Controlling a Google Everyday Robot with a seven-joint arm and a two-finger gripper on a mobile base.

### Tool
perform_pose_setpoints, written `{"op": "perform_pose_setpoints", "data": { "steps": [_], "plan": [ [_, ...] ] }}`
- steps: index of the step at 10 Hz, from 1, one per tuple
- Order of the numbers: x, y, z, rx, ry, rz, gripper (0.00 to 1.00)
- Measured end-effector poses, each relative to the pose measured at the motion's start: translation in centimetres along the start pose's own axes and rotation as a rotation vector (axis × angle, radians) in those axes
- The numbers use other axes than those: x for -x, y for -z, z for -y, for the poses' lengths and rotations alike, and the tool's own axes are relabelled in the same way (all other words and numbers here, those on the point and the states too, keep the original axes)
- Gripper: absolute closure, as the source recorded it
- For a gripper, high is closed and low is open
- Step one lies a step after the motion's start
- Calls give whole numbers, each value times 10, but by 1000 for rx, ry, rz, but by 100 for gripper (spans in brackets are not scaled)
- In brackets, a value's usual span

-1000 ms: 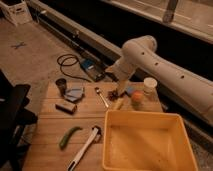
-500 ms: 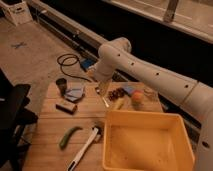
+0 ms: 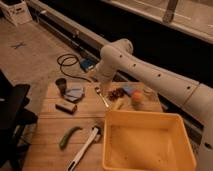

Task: Place towel in tray

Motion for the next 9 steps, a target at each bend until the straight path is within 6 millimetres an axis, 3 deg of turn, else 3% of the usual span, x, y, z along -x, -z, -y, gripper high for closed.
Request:
{"op": "perform_pose_setpoints", "data": {
  "steps": [6,9],
  "plan": [
    [39,-67,44,-4,43,158,20],
    [45,-103,56,19,51,237,20]
  ]
}}
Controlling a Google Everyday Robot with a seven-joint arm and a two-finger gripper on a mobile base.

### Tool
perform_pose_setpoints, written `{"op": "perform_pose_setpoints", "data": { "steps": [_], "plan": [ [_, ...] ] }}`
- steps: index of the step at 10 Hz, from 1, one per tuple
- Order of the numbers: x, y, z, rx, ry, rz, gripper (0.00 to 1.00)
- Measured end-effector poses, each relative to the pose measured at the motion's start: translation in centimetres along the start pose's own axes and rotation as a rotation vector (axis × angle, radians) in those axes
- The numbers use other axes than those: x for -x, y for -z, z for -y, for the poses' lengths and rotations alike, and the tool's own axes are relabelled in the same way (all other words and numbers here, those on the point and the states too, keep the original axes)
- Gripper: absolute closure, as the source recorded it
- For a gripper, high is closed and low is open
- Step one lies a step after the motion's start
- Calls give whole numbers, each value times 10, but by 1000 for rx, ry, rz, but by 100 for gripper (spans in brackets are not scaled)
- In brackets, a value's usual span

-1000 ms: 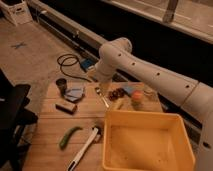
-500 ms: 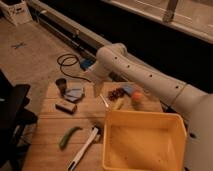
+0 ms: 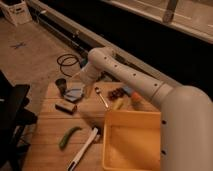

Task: Place towel in tray

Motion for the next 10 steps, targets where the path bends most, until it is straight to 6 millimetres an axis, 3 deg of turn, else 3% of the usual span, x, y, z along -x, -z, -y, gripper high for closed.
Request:
{"op": "perform_pose_setpoints", "data": {
  "steps": [7,10],
  "plan": [
    [-13,-78,19,111,-18,87,20],
    [-20,-89,17,126,-49,119,20]
  ]
}}
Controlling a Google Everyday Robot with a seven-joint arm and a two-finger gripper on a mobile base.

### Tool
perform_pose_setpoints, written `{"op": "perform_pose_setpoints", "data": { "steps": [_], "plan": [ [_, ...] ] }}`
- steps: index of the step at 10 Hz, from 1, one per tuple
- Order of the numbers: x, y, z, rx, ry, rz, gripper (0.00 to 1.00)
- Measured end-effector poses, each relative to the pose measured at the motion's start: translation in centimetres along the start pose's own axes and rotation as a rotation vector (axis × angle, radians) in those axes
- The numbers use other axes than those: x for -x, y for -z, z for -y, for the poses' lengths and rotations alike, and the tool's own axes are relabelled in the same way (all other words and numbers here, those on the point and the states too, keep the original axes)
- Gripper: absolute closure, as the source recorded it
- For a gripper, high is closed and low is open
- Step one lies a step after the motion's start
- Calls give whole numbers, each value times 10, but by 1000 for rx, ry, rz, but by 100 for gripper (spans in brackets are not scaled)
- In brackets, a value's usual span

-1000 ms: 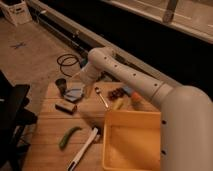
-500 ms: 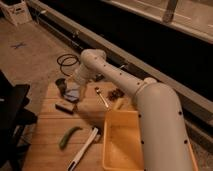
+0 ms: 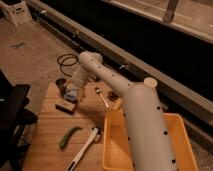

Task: Place towel in tray

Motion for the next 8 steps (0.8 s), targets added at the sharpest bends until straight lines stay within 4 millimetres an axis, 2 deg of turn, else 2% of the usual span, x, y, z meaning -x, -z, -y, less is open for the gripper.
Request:
{"op": "perform_pose_setpoints", "data": {
  "steps": [4,8],
  "plan": [
    [0,0,0,-14,-14,-3,20],
    [-26,4,-20,-60,-106,-16,20]
  ]
}}
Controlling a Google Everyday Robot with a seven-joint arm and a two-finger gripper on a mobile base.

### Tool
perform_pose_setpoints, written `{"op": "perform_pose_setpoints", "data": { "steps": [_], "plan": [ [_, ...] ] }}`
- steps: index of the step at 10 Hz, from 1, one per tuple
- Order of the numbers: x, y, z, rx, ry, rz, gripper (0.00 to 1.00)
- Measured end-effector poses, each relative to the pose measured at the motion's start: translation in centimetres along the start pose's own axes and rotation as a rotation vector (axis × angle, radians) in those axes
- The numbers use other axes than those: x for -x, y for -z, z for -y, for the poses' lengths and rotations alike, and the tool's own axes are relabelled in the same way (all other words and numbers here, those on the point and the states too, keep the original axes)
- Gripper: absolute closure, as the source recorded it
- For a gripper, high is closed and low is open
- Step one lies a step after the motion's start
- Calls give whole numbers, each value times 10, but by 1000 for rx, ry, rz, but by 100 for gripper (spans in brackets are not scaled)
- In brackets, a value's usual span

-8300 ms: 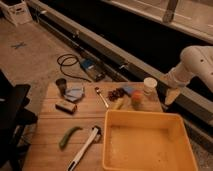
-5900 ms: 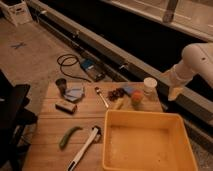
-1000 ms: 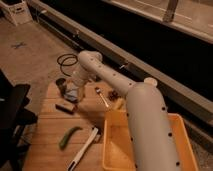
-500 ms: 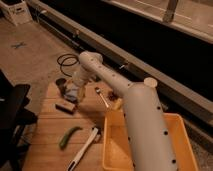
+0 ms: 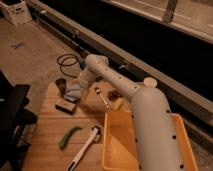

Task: Place towel in tray

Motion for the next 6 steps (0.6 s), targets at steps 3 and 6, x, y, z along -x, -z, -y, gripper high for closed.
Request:
{"op": "perform_pose_setpoints", "data": {
  "steps": [3,6],
  "plan": [
    [-12,-8,2,-47,-41,-42,20],
    [-29,-16,10,-127,-120,-84,20]
  ]
}}
